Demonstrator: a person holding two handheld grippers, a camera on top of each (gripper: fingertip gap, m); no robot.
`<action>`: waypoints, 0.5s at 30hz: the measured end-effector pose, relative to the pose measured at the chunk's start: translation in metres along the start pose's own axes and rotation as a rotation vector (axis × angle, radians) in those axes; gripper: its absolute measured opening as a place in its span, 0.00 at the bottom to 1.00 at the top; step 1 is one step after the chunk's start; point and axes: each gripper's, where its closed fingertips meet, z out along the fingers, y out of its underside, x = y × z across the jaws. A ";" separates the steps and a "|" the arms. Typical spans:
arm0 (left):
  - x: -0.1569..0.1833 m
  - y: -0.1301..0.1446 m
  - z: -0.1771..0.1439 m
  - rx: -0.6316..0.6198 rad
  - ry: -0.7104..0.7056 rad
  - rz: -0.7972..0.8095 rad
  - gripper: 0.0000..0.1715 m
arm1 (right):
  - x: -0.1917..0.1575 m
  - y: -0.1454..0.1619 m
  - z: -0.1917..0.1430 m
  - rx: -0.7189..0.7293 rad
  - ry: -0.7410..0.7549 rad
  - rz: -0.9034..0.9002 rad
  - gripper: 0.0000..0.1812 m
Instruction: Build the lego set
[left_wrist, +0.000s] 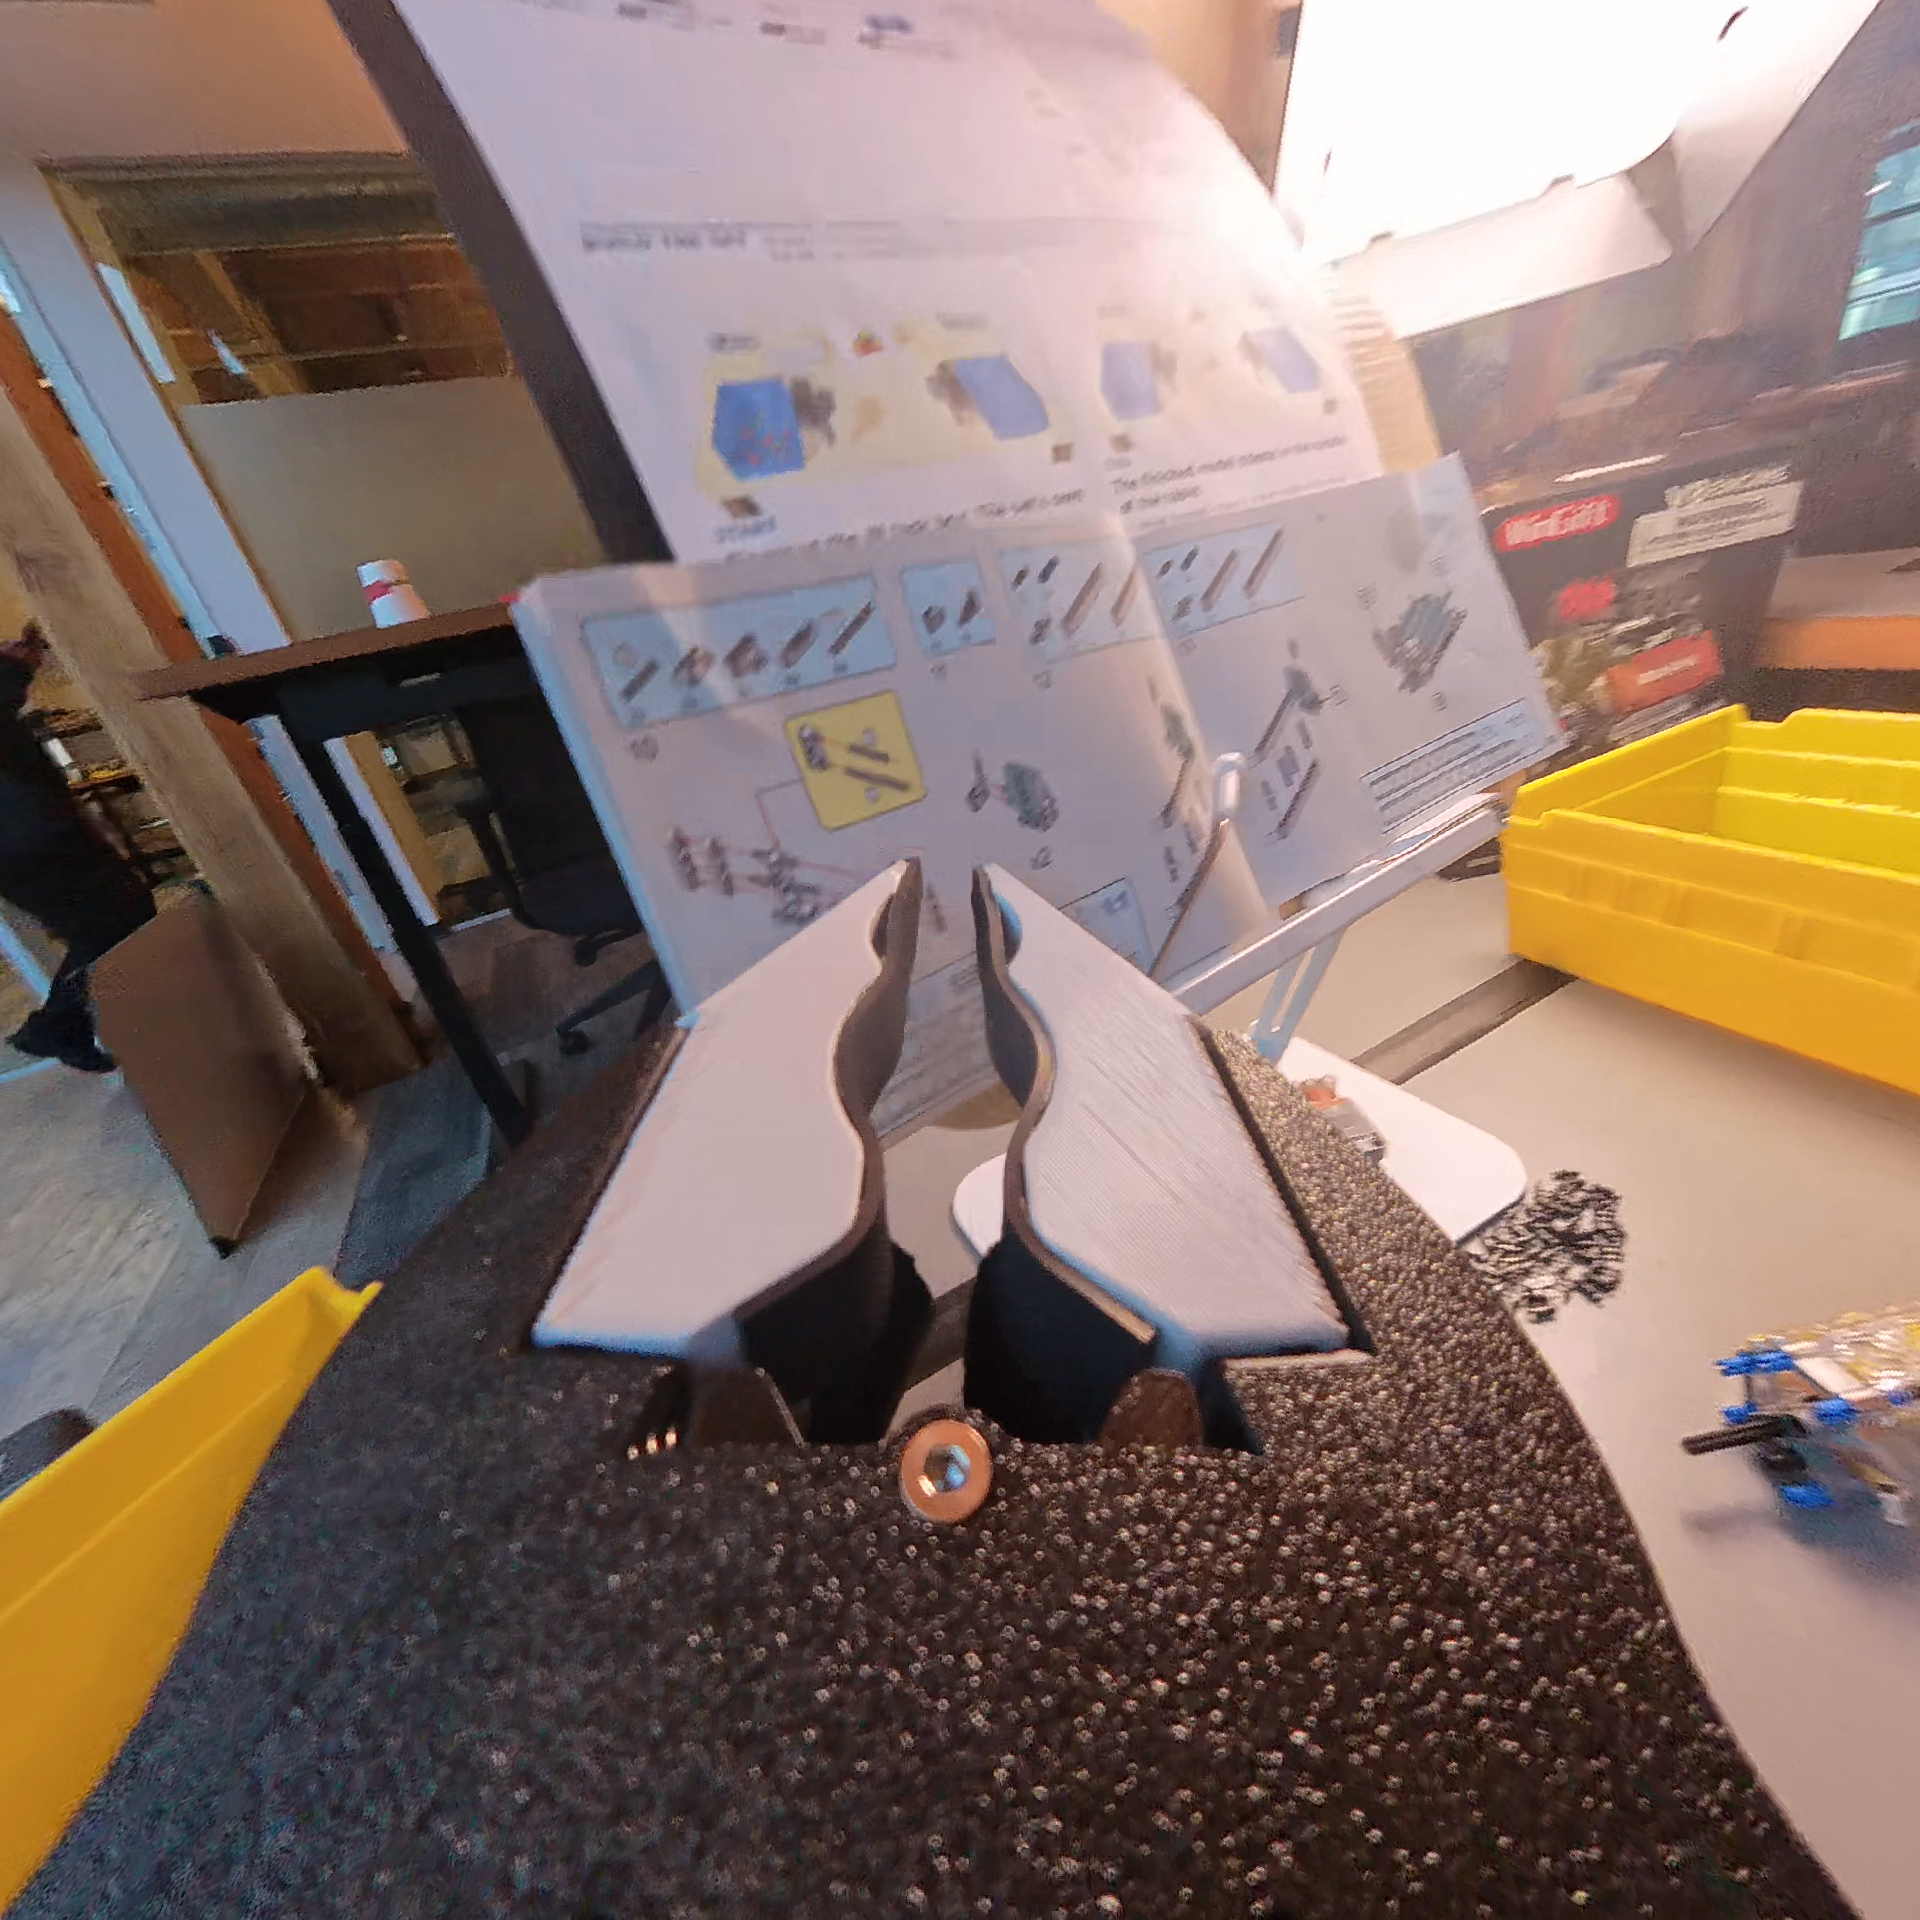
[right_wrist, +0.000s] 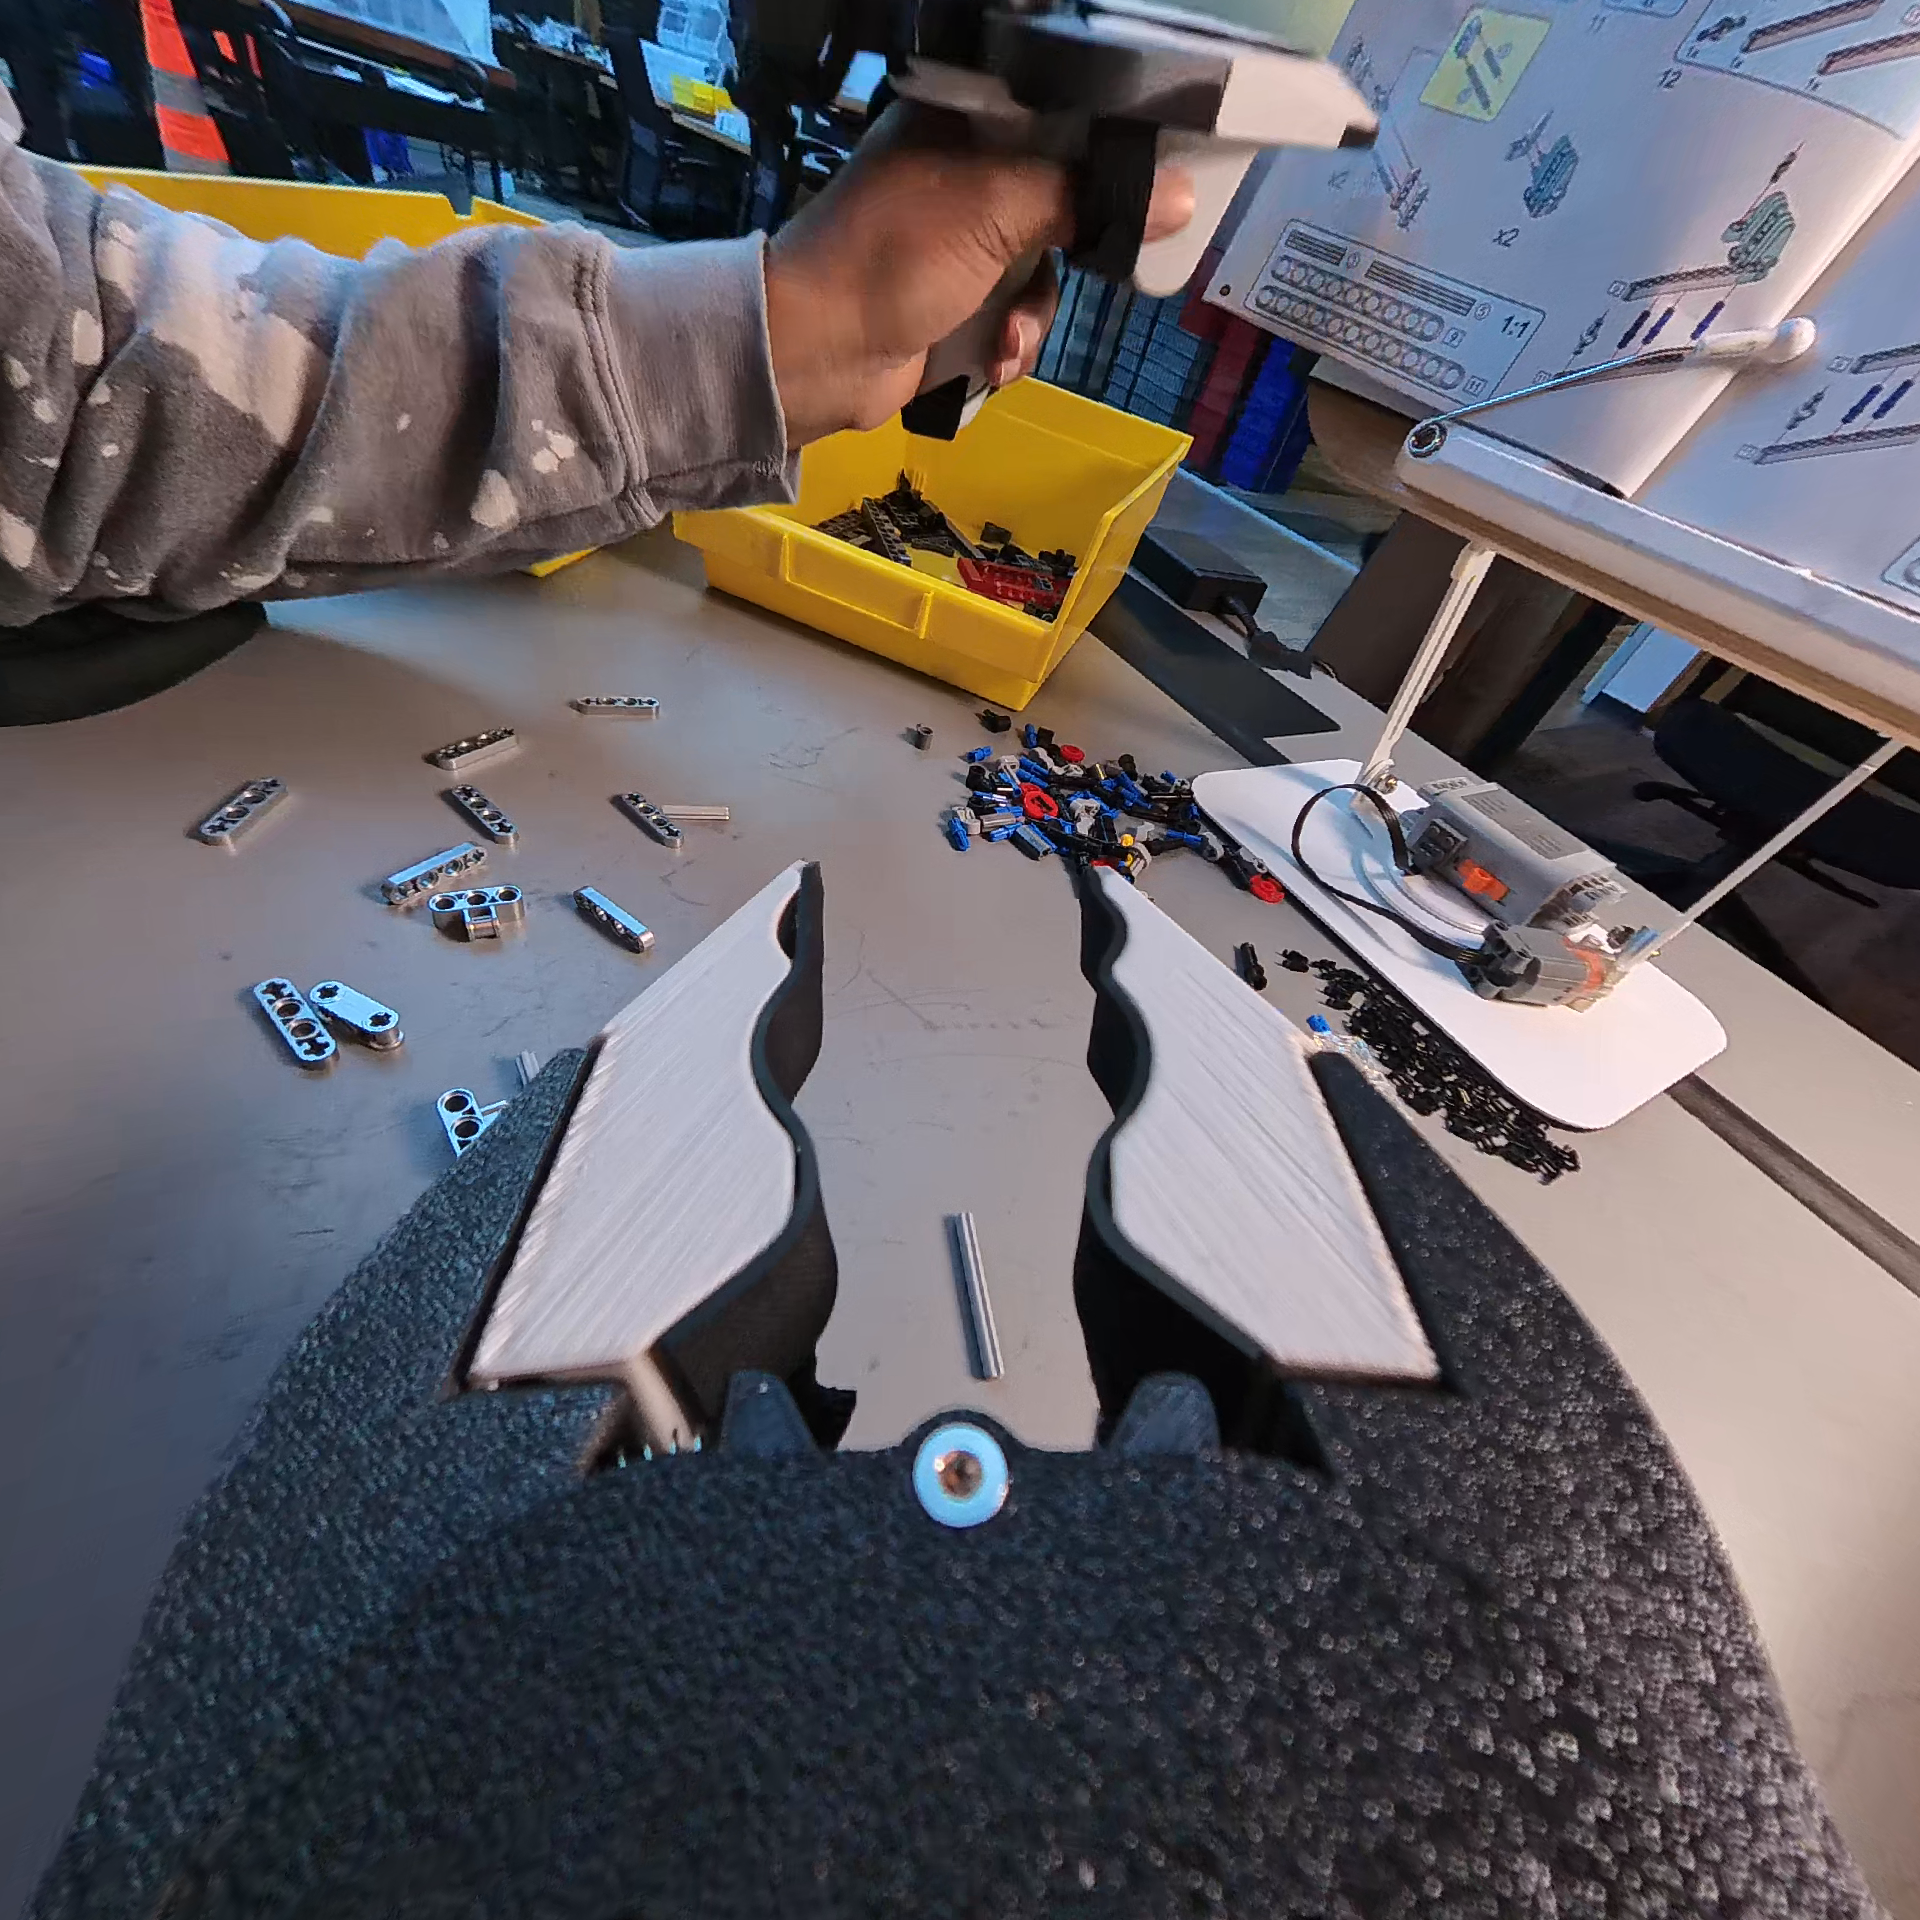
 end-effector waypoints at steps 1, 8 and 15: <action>0.008 -0.009 -0.003 0.023 0.029 0.002 0.06 | 0.000 0.000 0.000 -0.001 0.001 -0.002 0.26; 0.113 -0.054 -0.030 0.066 0.447 0.009 0.33 | 0.001 -0.001 0.000 0.005 0.009 -0.003 0.26; 0.179 -0.065 -0.096 0.004 0.662 0.083 0.18 | -0.002 -0.006 -0.005 0.040 -0.016 0.009 0.27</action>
